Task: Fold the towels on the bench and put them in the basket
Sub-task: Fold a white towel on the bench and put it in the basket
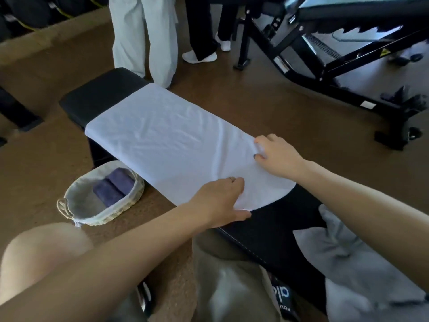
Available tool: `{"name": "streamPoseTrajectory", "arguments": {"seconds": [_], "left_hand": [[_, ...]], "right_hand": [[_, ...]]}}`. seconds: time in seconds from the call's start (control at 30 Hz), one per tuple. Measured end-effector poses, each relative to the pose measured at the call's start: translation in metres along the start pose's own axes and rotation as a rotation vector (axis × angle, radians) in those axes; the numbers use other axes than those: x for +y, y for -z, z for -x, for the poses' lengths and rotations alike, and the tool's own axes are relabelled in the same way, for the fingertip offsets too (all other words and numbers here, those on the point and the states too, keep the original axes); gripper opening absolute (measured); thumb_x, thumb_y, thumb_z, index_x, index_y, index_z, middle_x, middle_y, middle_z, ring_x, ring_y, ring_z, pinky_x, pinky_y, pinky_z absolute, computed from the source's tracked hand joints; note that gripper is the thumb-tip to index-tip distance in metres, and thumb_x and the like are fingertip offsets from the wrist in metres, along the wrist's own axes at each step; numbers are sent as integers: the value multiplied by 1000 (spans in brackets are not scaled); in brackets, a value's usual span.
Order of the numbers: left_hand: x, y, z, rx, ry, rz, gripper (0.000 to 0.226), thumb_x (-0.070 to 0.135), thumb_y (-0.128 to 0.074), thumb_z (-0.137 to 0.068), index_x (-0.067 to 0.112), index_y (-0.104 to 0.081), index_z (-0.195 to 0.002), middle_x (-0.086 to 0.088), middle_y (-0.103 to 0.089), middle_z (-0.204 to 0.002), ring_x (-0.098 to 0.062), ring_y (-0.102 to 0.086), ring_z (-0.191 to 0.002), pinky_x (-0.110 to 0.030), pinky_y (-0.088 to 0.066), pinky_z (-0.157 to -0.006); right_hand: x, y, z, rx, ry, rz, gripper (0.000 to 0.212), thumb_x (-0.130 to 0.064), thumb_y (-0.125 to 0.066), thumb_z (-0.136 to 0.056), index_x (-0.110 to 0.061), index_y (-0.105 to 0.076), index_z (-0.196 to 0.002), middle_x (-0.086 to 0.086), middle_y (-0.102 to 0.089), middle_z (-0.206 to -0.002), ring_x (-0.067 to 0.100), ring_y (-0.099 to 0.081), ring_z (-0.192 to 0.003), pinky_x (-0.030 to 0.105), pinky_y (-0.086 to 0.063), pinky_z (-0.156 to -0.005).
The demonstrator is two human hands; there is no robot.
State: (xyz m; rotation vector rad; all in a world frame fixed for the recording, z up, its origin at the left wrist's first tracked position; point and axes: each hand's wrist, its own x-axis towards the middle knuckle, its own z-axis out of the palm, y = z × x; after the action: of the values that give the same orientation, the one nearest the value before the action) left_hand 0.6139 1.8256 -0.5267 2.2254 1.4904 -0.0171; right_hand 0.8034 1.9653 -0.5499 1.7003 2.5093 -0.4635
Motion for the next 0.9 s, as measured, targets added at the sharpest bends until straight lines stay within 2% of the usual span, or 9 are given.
{"name": "streamPoseTrajectory", "arguments": {"seconds": [0.07, 0.13, 0.2, 0.27, 0.37, 0.47, 0.57, 0.7, 0.9], "left_hand": [[12, -6, 2, -7, -18, -53, 35, 36, -62, -93, 16, -37, -109, -1, -52, -102, -25, -54, -86, -40, -49, -75], [20, -14, 4, -15, -52, -85, 23, 20, -54, -93, 15, -34, -104, -2, -50, -97, -26, -51, -82, -39, -45, -70], [24, -18, 9, -43, -113, -67, 13, 16, -50, -92, 15, -38, -98, -2, -50, -94, -26, -51, -80, -39, -42, -68], [27, -22, 15, -113, -198, -43, 11, 17, -51, -91, 19, -39, -92, 1, -49, -92, -24, -50, -79, -38, -40, -66], [31, -33, 25, -186, -272, -99, 13, 17, -51, -90, 22, -40, -91, 5, -46, -91, -23, -50, -81, -37, -40, -67], [30, -42, 30, -139, -356, -190, 6, 18, -50, -92, 20, -47, -97, 1, -51, -98, -25, -54, -87, -39, -43, -68], [28, -47, 32, -92, -460, -243, 11, 18, -50, -93, 17, -54, -103, -2, -55, -99, -26, -55, -86, -38, -41, -65], [24, -57, 37, -12, -575, -352, 15, 21, -49, -96, 15, -54, -108, -4, -54, -95, -27, -56, -74, -35, -38, -52], [25, -61, 46, 54, -628, -540, 14, 28, -49, -95, 14, -49, -98, 0, -48, -76, -19, -34, -43, -25, -18, -41]], "right_hand": [[7, -4, 11, -29, -38, -63, 48, -44, -41, -95, -22, -44, -137, 9, -51, -127, 36, -53, -115, 50, -49, -92], [17, -6, 19, -17, -94, -154, 46, -36, -43, -100, -21, -43, -144, 13, -51, -131, 35, -54, -117, 46, -48, -92], [29, -7, 25, -18, -124, -221, 45, -30, -43, -104, -21, -42, -147, 15, -54, -132, 30, -56, -110, 39, -45, -84], [38, -5, 31, -42, -165, -283, 43, -31, -41, -106, -19, -43, -147, 12, -57, -127, 26, -55, -99, 37, -42, -75], [47, -1, 39, -14, -231, -317, 40, -31, -43, -105, -15, -48, -141, 10, -60, -124, 27, -57, -101, 38, -46, -80], [52, 0, 42, 80, -274, -334, 32, -23, -47, -102, -11, -56, -130, 10, -63, -120, 29, -59, -107, 39, -48, -87], [57, 0, 42, 145, -311, -367, 20, -13, -48, -98, -11, -61, -113, 8, -64, -111, 26, -58, -98, 35, -45, -78], [63, 2, 42, 148, -367, -409, 22, -6, -45, -90, -11, -61, -104, 9, -63, -108, 28, -58, -97, 35, -46, -75], [73, -7, 44, 127, -364, -353, 23, -16, -53, -99, -11, -61, -120, 9, -64, -117, 28, -60, -105, 37, -48, -85]]}}
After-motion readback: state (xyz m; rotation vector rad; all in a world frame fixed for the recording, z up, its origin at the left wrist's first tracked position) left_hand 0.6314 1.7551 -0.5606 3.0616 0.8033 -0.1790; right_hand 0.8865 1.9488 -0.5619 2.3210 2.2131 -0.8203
